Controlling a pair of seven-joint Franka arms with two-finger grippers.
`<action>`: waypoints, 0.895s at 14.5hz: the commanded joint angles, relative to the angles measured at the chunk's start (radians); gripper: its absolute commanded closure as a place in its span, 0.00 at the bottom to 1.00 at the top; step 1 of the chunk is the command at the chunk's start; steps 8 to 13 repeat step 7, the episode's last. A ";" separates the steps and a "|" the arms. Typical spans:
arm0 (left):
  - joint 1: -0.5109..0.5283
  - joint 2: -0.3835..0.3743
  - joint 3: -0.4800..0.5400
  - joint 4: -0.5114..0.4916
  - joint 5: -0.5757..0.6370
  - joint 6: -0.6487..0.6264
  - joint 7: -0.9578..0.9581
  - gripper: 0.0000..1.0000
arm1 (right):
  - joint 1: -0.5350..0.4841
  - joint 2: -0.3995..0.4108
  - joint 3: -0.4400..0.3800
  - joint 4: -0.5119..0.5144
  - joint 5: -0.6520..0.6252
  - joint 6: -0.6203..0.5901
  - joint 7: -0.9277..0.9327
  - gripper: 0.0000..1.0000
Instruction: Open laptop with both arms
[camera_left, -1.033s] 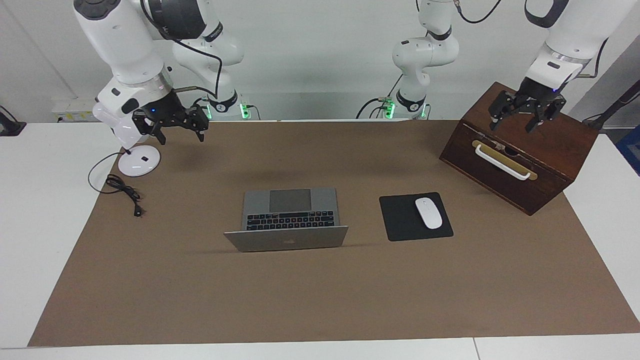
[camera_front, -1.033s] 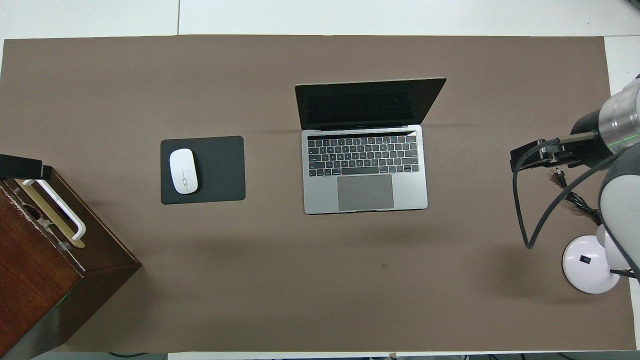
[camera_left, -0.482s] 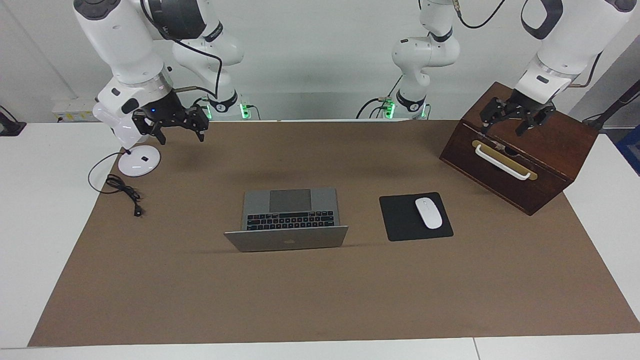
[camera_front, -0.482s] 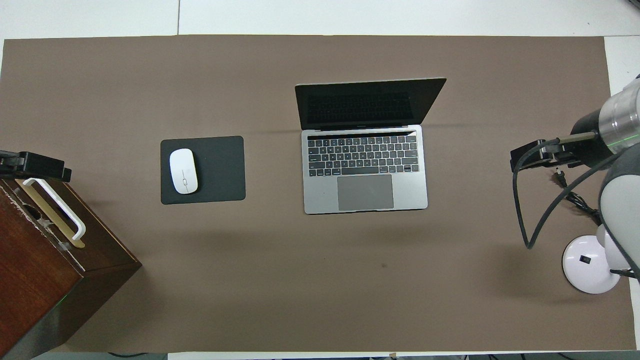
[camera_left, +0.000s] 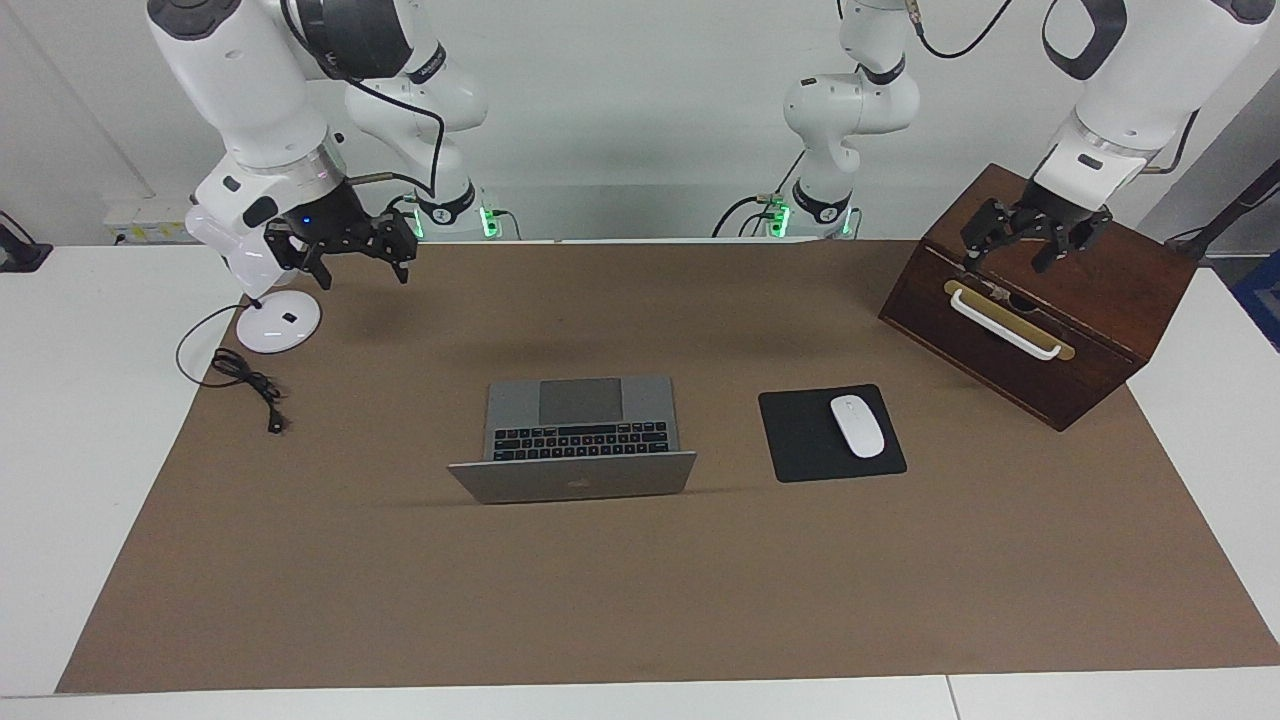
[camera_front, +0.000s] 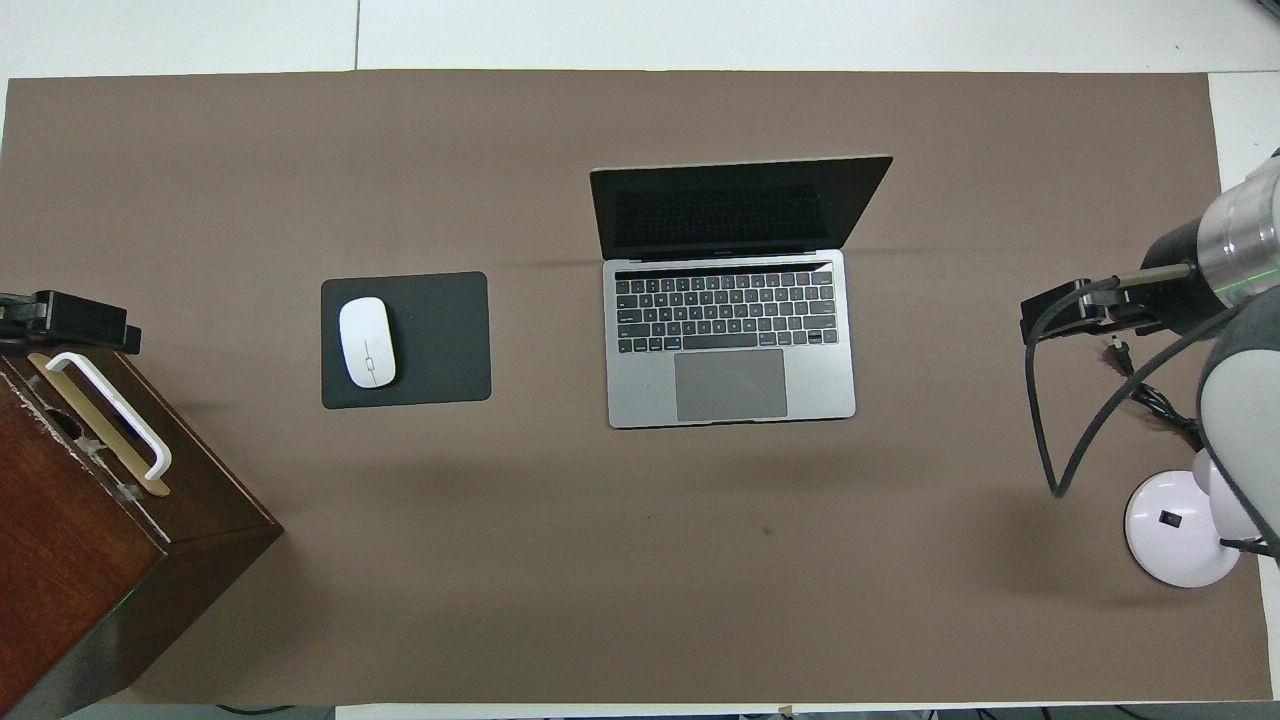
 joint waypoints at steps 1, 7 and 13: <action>-0.020 0.011 0.013 0.021 0.019 0.003 -0.021 0.00 | -0.007 0.006 0.006 0.009 -0.003 0.006 0.017 0.00; -0.012 0.010 0.012 0.024 0.019 -0.001 -0.020 0.00 | -0.007 0.006 0.006 0.009 -0.003 0.006 0.017 0.00; -0.012 0.010 0.012 0.024 0.019 -0.001 -0.020 0.00 | -0.007 0.006 0.006 0.009 -0.003 0.006 0.017 0.00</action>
